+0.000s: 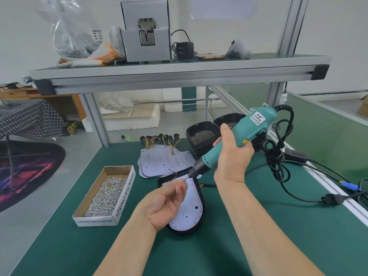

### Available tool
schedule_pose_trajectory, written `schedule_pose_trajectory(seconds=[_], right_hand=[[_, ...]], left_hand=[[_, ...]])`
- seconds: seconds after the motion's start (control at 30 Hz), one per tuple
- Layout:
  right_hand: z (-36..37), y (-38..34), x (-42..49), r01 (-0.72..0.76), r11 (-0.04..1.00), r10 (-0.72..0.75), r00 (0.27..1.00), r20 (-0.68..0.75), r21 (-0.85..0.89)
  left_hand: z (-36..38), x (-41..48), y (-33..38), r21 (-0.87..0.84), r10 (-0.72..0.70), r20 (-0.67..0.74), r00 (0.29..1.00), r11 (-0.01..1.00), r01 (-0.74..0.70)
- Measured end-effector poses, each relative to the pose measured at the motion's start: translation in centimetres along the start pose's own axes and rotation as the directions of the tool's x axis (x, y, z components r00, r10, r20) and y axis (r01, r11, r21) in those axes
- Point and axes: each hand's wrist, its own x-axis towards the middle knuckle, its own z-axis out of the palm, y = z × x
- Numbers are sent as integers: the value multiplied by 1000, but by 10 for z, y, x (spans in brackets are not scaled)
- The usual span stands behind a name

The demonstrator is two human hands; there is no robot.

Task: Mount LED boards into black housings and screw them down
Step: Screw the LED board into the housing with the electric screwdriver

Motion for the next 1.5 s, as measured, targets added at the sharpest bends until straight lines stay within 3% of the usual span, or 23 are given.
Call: schedule_pose_trajectory(seconds=[0.4, 0.6, 0.87, 1.03, 1.3, 1.4, 1.47, 1.5], right_hand=[[-1, 0, -3, 0, 1000, 0, 1000, 6, -9], [-1, 3, -4, 1, 999, -2, 999, -33, -36], [-9, 10, 1, -147, 989, 141, 978, -153, -28], [-10, 10, 1, -155, 988, 154, 986, -60, -22], [-7, 7, 3, -93, 996, 92, 994, -50, -13], [-7, 6, 5, -66, 997, 65, 997, -35, -29], [-8, 8, 2, -43, 998, 43, 999, -8, -46], [-10, 10, 0, -30, 998, 31, 999, 12, -60]], left_hand=[[1, -5, 0, 15, 25, -16, 1000, 1000, -25], [1, -6, -8, 75, 169, -42, 985, 983, -166], [3, -5, -19, 271, 418, 8, 908, 873, -404], [-2, -6, -21, 296, 382, 7, 924, 882, -367], [-13, -7, -16, 298, 331, 8, 944, 900, -318], [-31, -1, -3, 477, 447, -212, 869, 823, -307], [-46, 6, 9, 744, 566, -343, 749, 651, -151], [-50, 9, 12, 848, 610, -345, 713, 528, -42]])
